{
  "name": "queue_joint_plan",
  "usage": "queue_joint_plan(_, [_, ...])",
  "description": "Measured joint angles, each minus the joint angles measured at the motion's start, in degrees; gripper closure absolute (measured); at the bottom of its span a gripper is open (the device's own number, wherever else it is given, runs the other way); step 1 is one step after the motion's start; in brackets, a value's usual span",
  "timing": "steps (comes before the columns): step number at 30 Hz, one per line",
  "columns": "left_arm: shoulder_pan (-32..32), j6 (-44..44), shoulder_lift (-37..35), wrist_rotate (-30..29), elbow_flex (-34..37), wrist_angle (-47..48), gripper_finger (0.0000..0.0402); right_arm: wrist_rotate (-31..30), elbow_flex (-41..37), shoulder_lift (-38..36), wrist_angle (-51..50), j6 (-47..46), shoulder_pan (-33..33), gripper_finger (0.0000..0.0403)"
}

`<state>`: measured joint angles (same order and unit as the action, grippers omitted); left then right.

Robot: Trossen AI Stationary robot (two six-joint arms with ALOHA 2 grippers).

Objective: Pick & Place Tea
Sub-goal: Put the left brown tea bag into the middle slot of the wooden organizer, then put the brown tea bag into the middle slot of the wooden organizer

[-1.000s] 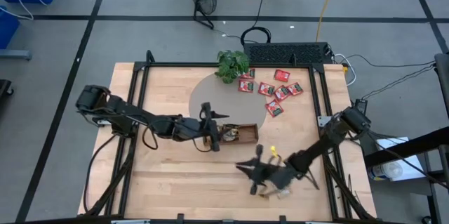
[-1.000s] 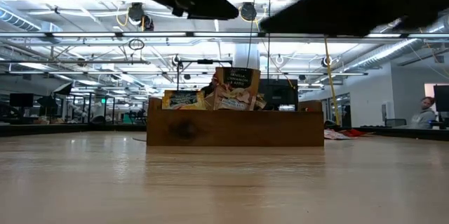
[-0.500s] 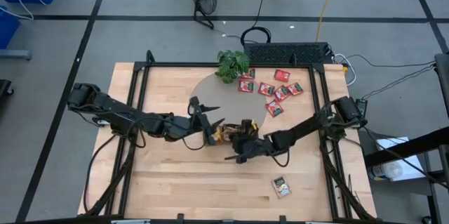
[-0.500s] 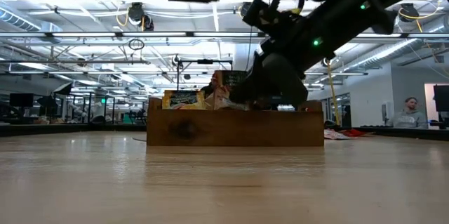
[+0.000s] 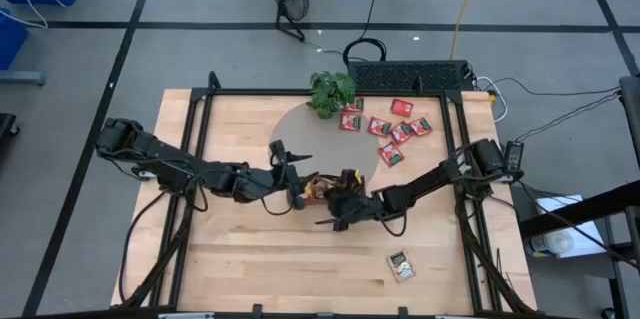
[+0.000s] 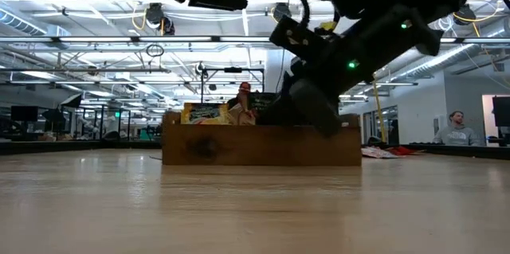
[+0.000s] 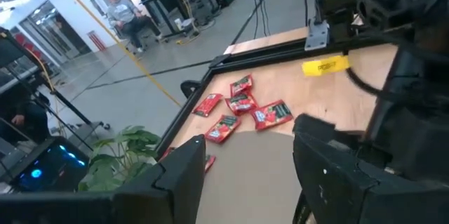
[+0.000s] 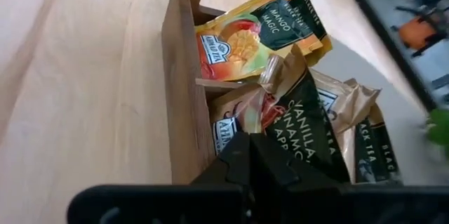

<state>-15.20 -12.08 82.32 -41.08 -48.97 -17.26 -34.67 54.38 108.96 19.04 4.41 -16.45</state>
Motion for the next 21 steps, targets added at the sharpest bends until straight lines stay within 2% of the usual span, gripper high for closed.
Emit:
queue_joint_plan(6, [0.0, 0.3, 0.0, 0.0, 0.0, 0.4, 0.0186, -3.9, -0.2, -2.4, 5.7, 5.7, -3.1, 0.0403])
queue_joint_plan(13, [0.0, 0.6, 0.0, 0.1, 0.0, 2.2, 0.0186, -4.6, -0.2, -2.6, 8.4, 7.3, -5.1, 0.0403])
queue_joint_plan(17, [-0.2, 1.1, 0.0, 0.3, 0.0, 3.5, 0.0186, -4.3, -0.2, -5.8, 5.5, 6.9, -10.7, 0.0403])
queue_joint_plan(21, [-0.3, 2.7, 0.0, 1.1, 0.0, 5.3, 0.0186, -4.0, -0.2, -10.1, 0.7, 6.0, -19.6, 0.0403])
